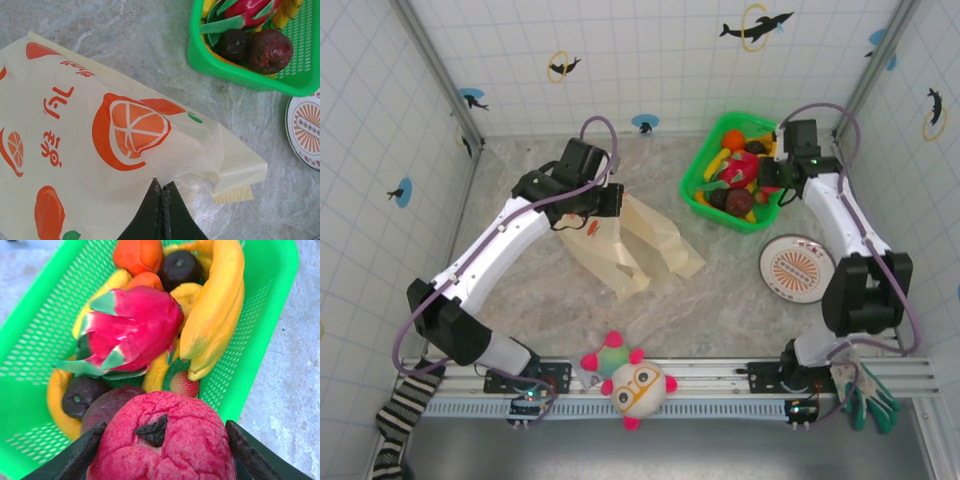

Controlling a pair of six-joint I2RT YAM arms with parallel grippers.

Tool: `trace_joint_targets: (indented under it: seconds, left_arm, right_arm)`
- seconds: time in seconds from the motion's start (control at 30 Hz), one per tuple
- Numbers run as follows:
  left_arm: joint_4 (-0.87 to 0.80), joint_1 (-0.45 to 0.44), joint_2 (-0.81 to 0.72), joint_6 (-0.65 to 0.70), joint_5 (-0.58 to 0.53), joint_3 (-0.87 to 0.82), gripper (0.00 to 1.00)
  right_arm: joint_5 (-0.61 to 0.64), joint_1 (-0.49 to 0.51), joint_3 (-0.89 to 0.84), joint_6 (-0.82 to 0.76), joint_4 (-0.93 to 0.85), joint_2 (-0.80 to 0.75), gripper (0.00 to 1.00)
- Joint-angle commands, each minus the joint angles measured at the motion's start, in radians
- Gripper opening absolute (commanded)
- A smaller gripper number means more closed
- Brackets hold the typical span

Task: Place the fake fruits into the plastic bag and tie a complex knot

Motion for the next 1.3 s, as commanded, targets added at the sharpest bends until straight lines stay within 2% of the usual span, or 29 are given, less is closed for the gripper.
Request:
trace_joint_targets:
  seconds: [0.0,0.13,0.3,0.4,0.63,0.8,0.97,1.07,1.27]
  left_arm:
    - [0.006,0.003,0.021,-0.012,0.017,0.033,0.00]
    - [0.013,0.003,0.023,-0.013,0.024,0.030,0.00]
    - [0.018,0.002,0.016,-0.012,0.015,0.022,0.00]
    - [0.018,0.003,0.014,-0.012,0.012,0.019,0.00]
    - [0.021,0.002,0.013,-0.015,0.009,0.013,0.00]
    - [0.020,0.003,0.015,-0.016,0.011,0.019,0.00]
    - [0.012,0.002,0.012,-0.016,0.015,0.019,0.00]
    - [0.008,0.003,0.008,-0.016,0.018,0.018,0.00]
    - [-0.002,0.003,-0.006,-0.011,0.034,0.014,0.00]
  right_arm:
    - [-0.093,0.001,-0.110,0.034,0.101,-0.122,0.54]
    - [-0.188,0.024,-0.259,0.074,0.205,-0.312,0.54]
    - [-0.261,0.135,-0.426,0.144,0.335,-0.508,0.54]
    - [-0.245,0.248,-0.501,0.183,0.382,-0.585,0.54]
    - [-0.099,0.542,-0.718,0.337,0.717,-0.680,0.53]
    - [-0.006,0.711,-0.818,0.390,0.918,-0.635,0.53]
    - [0.056,0.824,-0.852,0.400,1.135,-0.487,0.52]
    - [0.097,0.867,-0.835,0.386,1.231,-0.374,0.52]
    - [0.154,0.870,-0.799,0.382,1.420,-0.166,0.52]
